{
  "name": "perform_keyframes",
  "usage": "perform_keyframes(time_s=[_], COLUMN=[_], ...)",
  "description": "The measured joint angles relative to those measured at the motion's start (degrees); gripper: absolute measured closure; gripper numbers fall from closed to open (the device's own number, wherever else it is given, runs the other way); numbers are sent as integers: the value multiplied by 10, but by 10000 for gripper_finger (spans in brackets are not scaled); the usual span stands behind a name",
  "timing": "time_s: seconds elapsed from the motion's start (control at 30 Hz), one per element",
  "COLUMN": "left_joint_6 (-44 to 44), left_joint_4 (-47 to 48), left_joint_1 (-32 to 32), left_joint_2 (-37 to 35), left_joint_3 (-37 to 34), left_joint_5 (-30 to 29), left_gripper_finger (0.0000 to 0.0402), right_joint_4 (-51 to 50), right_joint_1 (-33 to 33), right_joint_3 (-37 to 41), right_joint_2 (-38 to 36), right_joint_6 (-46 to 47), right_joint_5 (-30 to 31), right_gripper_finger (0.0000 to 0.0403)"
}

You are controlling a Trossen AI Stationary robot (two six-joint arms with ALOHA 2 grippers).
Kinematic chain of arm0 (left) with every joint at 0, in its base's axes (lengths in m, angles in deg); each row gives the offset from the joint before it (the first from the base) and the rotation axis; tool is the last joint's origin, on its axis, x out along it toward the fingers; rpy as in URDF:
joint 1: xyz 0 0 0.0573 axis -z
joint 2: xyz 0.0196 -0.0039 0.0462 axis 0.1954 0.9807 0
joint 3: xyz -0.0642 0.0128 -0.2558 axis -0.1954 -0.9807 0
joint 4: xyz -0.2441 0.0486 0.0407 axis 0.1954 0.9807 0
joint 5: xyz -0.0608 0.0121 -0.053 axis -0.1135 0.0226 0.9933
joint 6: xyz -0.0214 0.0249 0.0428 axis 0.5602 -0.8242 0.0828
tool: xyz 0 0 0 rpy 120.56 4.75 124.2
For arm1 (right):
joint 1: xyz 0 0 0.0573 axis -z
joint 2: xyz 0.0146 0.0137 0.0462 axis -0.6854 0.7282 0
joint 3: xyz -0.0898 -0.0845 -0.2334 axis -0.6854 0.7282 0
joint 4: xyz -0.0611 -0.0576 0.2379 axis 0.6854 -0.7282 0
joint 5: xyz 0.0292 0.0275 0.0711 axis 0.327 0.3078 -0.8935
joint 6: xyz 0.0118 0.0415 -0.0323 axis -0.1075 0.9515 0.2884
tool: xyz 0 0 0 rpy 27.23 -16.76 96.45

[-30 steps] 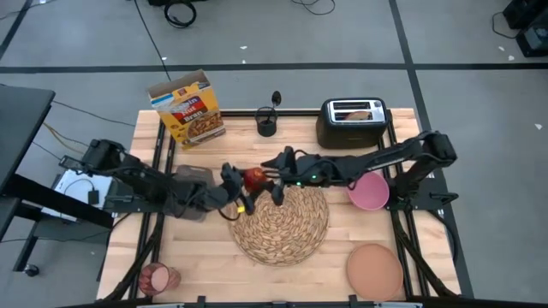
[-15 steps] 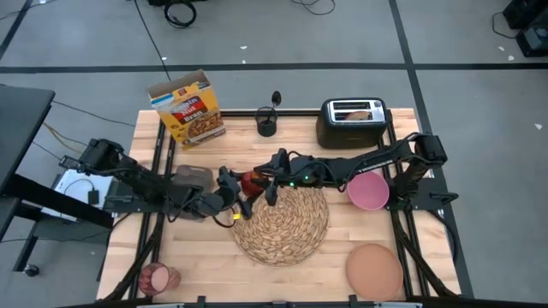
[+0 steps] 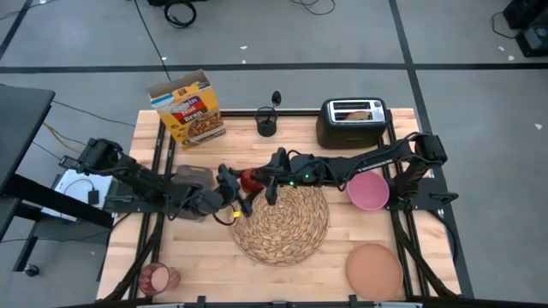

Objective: Arrange a breakfast setting
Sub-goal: Put the apple on the brown placemat

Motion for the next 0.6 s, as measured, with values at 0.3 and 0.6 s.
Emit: perform_keyframes(time_s=[0.3,0.6], left_joint_6=[-8,9], left_joint_4=[1,119], left_joint_1=[-12,-12], left_joint_2=[0,-14], left_joint_3=[0,42], left_joint_5=[3,13], left_gripper_finger=[47,45], right_joint_4=[0,14], right_joint_1=[1,0], right_joint_3=[0,0], right_joint_2=[0,1], right_joint_6=[-5,-23], right_joint_5=[1,0], right_gripper_finger=[384,388])
